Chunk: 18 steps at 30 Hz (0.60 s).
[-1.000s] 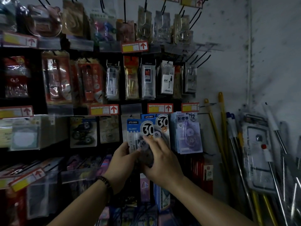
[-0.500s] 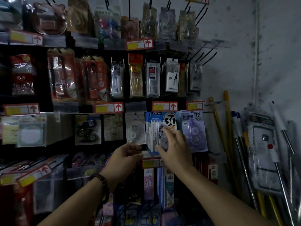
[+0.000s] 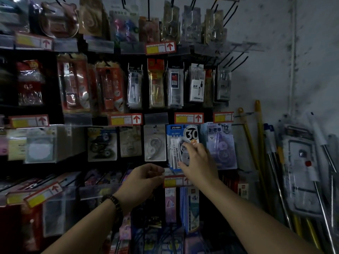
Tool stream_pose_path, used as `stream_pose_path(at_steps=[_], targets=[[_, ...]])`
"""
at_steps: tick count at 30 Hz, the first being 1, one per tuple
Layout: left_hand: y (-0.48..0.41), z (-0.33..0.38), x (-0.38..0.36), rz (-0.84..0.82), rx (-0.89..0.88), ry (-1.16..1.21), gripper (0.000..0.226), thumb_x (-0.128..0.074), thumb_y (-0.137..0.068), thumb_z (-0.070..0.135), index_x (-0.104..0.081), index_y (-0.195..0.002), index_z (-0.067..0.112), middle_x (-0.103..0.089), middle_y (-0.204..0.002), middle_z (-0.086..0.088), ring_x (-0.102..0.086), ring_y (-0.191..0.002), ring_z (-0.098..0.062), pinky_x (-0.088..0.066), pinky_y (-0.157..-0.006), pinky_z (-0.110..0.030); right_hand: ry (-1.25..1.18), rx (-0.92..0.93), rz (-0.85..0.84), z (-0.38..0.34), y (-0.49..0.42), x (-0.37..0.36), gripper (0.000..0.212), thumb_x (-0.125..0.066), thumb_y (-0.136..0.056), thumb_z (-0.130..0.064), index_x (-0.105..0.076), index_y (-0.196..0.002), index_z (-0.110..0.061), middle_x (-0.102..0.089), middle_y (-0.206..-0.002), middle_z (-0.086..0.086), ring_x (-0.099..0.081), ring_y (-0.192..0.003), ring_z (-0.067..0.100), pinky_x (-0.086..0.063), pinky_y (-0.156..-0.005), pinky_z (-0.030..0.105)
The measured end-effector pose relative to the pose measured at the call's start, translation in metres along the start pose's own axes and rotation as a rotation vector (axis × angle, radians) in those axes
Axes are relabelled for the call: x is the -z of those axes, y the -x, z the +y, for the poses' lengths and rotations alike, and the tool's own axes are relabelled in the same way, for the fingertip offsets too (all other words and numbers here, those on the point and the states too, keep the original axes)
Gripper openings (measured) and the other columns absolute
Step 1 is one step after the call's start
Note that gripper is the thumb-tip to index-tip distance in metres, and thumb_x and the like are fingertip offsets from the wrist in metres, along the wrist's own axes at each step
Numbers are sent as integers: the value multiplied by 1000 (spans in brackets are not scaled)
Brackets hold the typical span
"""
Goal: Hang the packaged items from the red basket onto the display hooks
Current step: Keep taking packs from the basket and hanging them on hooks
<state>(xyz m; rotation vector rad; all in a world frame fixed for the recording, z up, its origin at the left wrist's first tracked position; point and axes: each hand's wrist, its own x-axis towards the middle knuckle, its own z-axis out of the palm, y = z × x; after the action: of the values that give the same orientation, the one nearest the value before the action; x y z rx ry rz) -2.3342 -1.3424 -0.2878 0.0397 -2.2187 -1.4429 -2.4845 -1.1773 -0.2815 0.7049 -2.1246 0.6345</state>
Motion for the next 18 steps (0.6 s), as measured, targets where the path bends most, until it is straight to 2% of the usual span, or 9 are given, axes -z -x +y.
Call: stream_pose_path(at_steps=[2, 4, 7, 10, 12, 15, 18], targets=[[4, -5, 1, -5, -10, -24, 9, -71, -101, 13, -73, -110, 16, -76, -81, 6, -67, -66, -4, -53, -58, -23, 24, -1, -14, -3, 2, 2, 73, -68, -98, -47, -33, -160, -31, -40, -150, 1, -48, -135, 24, -55, -98, 36], [9, -15, 6, -3, -29, -75, 9, -73, -100, 15, -75, -107, 20, -75, -76, 6, -67, -70, -10, -55, -64, -30, 54, -15, -39, -5, 7, 1, 70, -65, -97, -50, -36, -157, -30, -41, -147, 1, -50, -132, 24, -57, -93, 37], [22, -35, 16, 6, -64, -204, 10, -77, -97, 19, -76, -102, 28, -77, -92, -5, -69, -77, -10, -58, -73, -31, 70, -17, -25, -10, 20, 2, 57, -63, -95, -51, -49, -144, -26, -41, -139, 2, -51, -125, 26, -56, -92, 40], [42, -60, 29, -17, -92, -309, 10, -78, -95, 25, -75, -102, 30, -77, -97, 6, -72, -84, -6, -60, -80, -36, 62, 55, -1, -18, 39, 3, 44, -62, -92, -45, -59, -129, -22, -44, -132, 2, -49, -122, 27, -54, -95, 44], [63, -78, 38, -38, -85, -386, 10, -76, -96, 28, -74, -104, 33, -76, -98, 14, -72, -88, -2, -56, -76, -28, -8, 109, -6, -26, 58, 2, 37, -63, -92, -40, -64, -122, -20, -47, -126, 0, -51, -117, 24, -55, -92, 43], [102, -111, 46, -21, -101, -530, 9, -76, -97, 25, -72, -98, 33, -75, -93, 20, -70, -85, 5, -51, -75, -16, -151, 191, -60, -42, 99, -7, 32, -64, -92, -37, -64, -117, -19, -50, -114, -2, -52, -108, 23, -51, -87, 40], [152, -158, 51, -44, -27, -607, 13, -76, -96, 21, -73, -98, 33, -73, -88, 18, -67, -80, 14, -47, -69, -6, -231, 224, -222, -59, 155, -26, 29, -66, -95, -37, -62, -118, -20, -52, -113, -3, -53, -109, 22, -50, -86, 39]])
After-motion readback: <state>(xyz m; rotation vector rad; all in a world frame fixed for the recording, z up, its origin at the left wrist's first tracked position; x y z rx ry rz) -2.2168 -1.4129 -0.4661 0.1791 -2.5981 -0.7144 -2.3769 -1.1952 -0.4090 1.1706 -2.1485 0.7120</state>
